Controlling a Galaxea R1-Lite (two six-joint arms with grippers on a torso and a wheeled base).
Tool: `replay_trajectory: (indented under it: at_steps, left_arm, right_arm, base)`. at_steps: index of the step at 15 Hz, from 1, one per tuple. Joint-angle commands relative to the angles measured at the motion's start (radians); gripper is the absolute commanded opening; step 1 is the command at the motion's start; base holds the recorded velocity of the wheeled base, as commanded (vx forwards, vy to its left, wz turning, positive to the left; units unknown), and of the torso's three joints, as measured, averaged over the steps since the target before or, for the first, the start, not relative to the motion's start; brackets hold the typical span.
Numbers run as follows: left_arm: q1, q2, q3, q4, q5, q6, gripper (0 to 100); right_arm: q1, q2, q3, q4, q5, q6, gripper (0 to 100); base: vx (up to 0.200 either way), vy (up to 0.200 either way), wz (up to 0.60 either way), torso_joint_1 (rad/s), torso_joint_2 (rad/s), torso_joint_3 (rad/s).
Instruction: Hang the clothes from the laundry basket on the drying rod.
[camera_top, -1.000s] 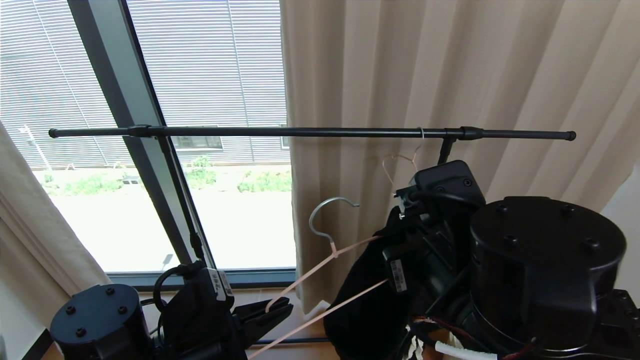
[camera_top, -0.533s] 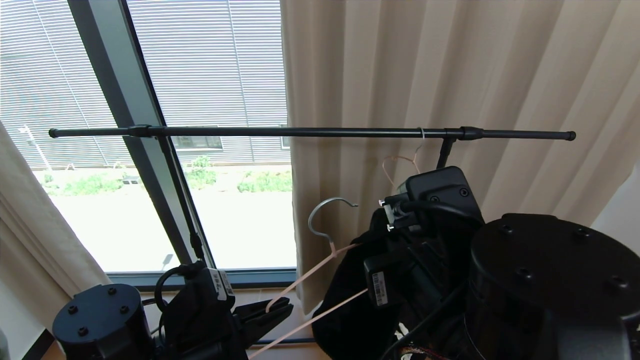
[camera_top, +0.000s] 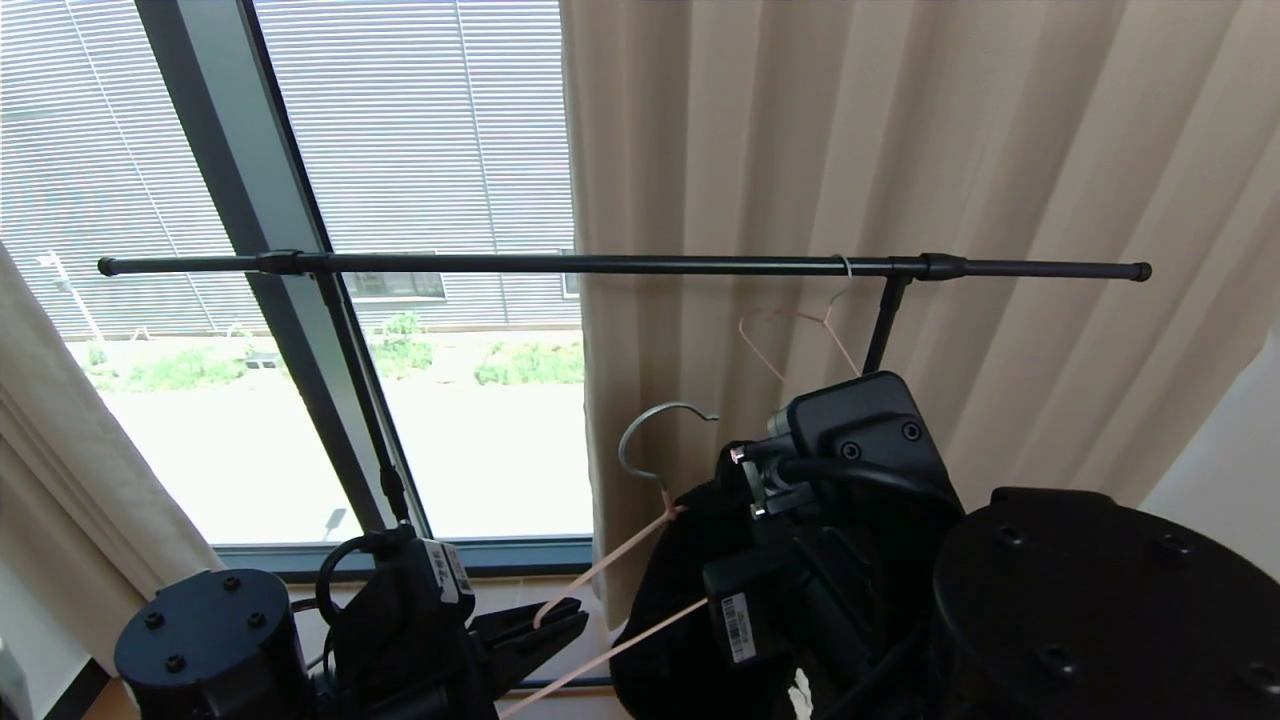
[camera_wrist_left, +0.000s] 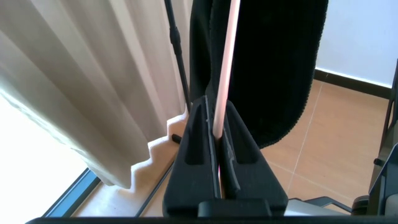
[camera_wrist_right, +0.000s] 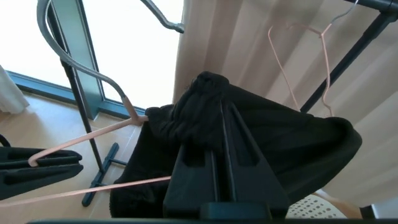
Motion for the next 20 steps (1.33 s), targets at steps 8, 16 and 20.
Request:
replay_trajectory:
  at_steps: [8,16,20]
  left_arm:
    - [0.000,0.010,0.003,-0.010,0.000,0.000,0]
    - [-0.006,0.010,0.010,-0.010,0.000,0.000,0]
    - [-0.008,0.010,0.014,-0.010,0.000,0.000,0]
  right_arm:
    - [0.018,0.005,0.002,-0.103,0.000,0.013,0]
    - [-0.048,-0.049,0.000,-0.102,-0.004,-0.007,100]
    - [-0.048,-0.011,0.000,-0.108,-0.003,-0.004,100]
  base:
    - [0.000,0.000,0.00,0.000,0.00,0.000]
    - [0.000,0.000,0.00,0.000,0.00,0.000]
    - [0.000,0.000,0.00,0.000,0.00,0.000]
